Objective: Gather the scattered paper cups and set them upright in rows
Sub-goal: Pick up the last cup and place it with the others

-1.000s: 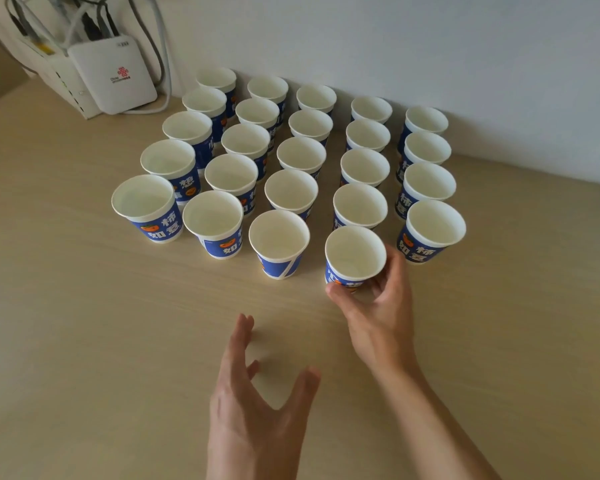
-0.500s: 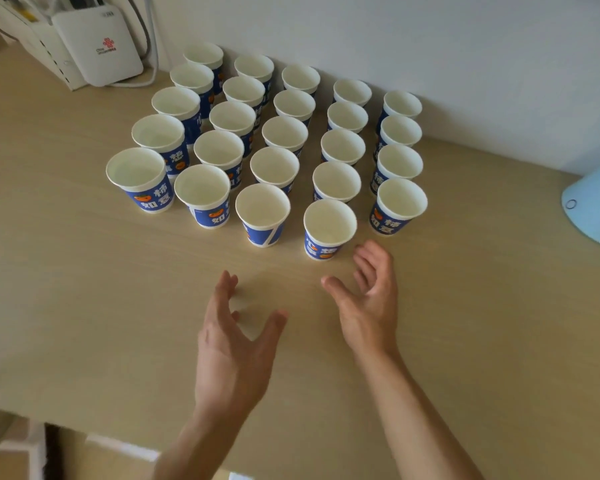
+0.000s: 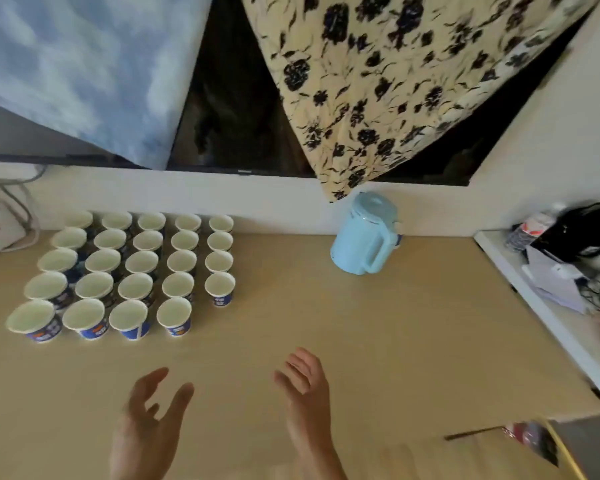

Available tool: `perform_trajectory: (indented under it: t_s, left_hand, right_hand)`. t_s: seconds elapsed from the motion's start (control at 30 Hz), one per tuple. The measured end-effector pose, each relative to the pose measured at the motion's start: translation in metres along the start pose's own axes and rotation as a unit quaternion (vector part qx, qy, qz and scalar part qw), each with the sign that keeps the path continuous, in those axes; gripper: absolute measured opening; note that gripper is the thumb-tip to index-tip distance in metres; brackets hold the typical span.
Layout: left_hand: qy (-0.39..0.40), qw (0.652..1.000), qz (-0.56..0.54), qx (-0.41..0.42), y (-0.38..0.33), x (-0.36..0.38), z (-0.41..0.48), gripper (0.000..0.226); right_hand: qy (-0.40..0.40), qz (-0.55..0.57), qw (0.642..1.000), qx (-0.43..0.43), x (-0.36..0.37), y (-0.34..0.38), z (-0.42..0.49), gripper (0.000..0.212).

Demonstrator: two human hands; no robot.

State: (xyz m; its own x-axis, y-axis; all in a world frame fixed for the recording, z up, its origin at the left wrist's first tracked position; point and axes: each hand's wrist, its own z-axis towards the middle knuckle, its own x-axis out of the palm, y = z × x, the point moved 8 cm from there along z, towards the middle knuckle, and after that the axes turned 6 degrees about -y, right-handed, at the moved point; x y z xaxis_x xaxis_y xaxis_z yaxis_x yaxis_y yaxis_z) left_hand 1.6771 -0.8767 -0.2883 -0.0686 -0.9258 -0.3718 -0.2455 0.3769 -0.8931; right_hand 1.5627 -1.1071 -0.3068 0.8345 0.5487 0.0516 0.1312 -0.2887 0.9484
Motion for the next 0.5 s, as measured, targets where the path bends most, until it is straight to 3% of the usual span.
perform_trajectory:
  t_s: [0.23, 0.5]
  left_hand:
    - [0.056, 0.996, -0.036, 0.057, -0.081, 0.114, -0.117, 0.03]
    - [0.12, 0.985, -0.053, 0.11, -0.148, 0.239, -0.207, 0.025]
  right_hand:
    - [-0.021, 0.063, 0.998, -0.025, -0.117, 0.065, 0.012, 0.04]
    - [-0.076, 0.043, 0.996, -0.034, -0.279, 0.116, 0.047, 0.029]
